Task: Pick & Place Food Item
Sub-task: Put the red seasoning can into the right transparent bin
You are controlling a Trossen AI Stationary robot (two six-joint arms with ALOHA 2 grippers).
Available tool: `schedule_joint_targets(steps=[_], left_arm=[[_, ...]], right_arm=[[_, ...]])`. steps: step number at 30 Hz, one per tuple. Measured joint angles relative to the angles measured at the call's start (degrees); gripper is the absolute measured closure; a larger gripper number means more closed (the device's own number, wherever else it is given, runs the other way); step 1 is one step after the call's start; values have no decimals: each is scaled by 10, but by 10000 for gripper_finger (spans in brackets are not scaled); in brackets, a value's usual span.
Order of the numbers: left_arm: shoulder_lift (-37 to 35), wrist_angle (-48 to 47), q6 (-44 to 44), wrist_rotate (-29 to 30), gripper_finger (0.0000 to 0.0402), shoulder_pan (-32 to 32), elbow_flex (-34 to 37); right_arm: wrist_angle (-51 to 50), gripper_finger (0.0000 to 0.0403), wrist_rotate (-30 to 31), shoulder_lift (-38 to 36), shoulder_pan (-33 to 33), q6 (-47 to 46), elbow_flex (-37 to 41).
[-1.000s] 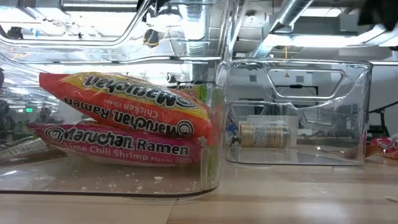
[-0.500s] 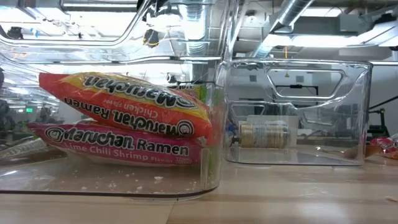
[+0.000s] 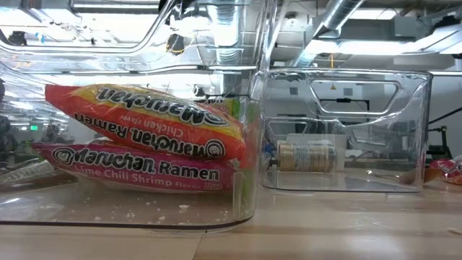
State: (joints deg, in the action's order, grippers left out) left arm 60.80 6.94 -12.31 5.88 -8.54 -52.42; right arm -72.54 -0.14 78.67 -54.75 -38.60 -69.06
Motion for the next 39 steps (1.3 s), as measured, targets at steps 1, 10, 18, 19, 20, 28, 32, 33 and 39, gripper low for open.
schedule_joint_targets(steps=[1,10,18,19,20,28,32,33,39], left_arm=[[0,0,-1,2,302,0,0],[0,10,-6,2,302,0,0],[0,10,-6,2,302,0,0],[0,10,-6,2,302,0,0],[0,10,-6,2,302,0,0],[0,10,-6,3,302,0,0],[0,10,-6,3,302,0,0],[0,10,-8,3,302,0,0],[0,10,-19,3,302,0,0]], right_arm=[[4,112,10,3,-1,14,0],[84,112,37,4,-12,47,87],[137,112,38,-1,-15,82,106],[141,112,44,-2,-16,90,106],[148,112,46,-1,-15,95,106],[197,112,47,0,-39,144,141],[193,112,47,0,-47,147,152],[194,112,47,0,-50,148,156],[220,113,49,-1,-53,148,181]])
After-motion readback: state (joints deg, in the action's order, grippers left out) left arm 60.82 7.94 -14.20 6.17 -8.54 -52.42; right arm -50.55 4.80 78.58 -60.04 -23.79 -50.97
